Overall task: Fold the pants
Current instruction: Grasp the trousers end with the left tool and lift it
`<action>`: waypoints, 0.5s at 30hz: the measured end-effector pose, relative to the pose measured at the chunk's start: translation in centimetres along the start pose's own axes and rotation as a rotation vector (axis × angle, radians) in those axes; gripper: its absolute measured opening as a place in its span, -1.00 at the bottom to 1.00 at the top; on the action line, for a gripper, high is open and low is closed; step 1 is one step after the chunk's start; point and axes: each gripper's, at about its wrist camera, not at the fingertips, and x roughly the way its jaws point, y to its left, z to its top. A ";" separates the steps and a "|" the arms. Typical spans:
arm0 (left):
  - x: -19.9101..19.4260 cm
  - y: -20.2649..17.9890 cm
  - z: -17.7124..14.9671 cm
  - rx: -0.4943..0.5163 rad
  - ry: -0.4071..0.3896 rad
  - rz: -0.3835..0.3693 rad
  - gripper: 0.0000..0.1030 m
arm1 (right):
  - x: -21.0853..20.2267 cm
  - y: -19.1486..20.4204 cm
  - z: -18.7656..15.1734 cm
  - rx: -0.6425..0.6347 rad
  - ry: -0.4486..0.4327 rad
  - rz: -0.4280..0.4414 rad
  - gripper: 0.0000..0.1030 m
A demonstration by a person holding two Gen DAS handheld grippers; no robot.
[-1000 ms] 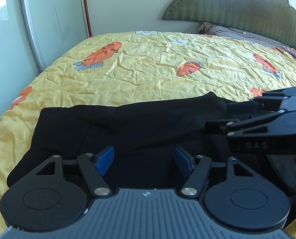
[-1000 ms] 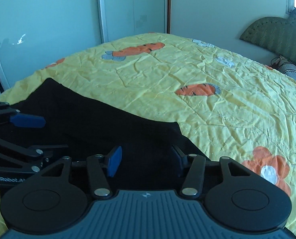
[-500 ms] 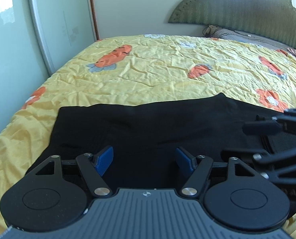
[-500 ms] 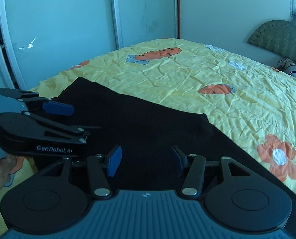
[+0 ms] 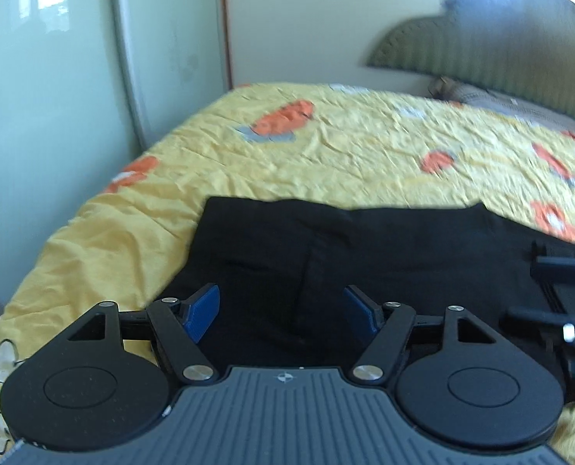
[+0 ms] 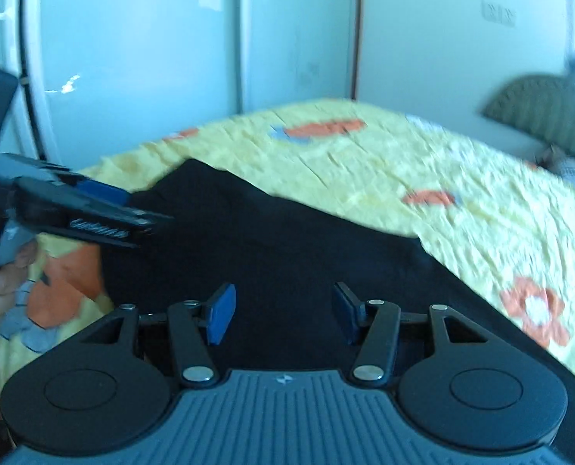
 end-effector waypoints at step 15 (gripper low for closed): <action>-0.3 9.8 -0.9 -0.561 0.234 -0.147 0.43 | 5.2 14.2 -0.6 -0.652 0.008 -0.004 0.05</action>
